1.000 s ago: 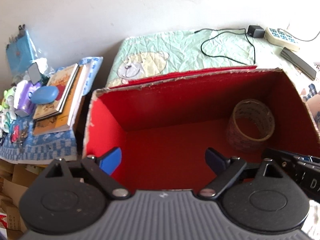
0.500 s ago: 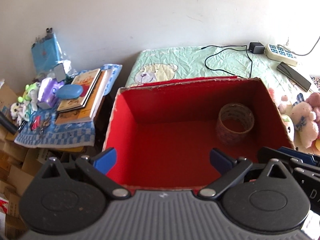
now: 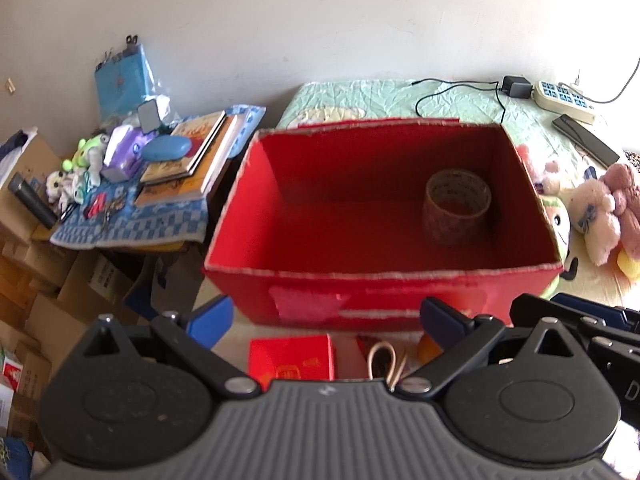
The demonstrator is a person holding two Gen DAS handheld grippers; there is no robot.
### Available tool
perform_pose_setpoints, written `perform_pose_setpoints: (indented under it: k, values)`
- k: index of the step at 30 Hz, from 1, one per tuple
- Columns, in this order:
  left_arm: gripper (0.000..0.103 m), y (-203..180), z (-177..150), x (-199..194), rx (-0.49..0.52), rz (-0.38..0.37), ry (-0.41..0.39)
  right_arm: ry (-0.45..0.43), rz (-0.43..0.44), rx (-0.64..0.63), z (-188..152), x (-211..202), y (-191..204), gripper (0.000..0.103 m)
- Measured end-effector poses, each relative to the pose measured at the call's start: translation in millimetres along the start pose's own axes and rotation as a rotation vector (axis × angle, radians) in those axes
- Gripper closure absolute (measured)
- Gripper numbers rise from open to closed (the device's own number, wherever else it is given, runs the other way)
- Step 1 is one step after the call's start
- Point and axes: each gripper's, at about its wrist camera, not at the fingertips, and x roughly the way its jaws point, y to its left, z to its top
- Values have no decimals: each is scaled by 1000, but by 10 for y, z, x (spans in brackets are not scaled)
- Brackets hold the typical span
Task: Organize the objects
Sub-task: 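Move the left gripper back toward the pine cone beside the gourd, then grasp the brown pine cone with the right gripper and lift it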
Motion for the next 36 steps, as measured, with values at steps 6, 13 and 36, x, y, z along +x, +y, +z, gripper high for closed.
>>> perform_pose_setpoints:
  k: [6,13,36]
  values:
    - [3,-76,-221,-13,-8,4,31,33,16,6,-151,-57,-117,59]
    - [3,-59,-528,70,4,-89,69,145,37,83,-347,47,-399,59]
    - [19,-413,-1241,402,15,-486,179,508,243,342,-610,513,-1010,49]
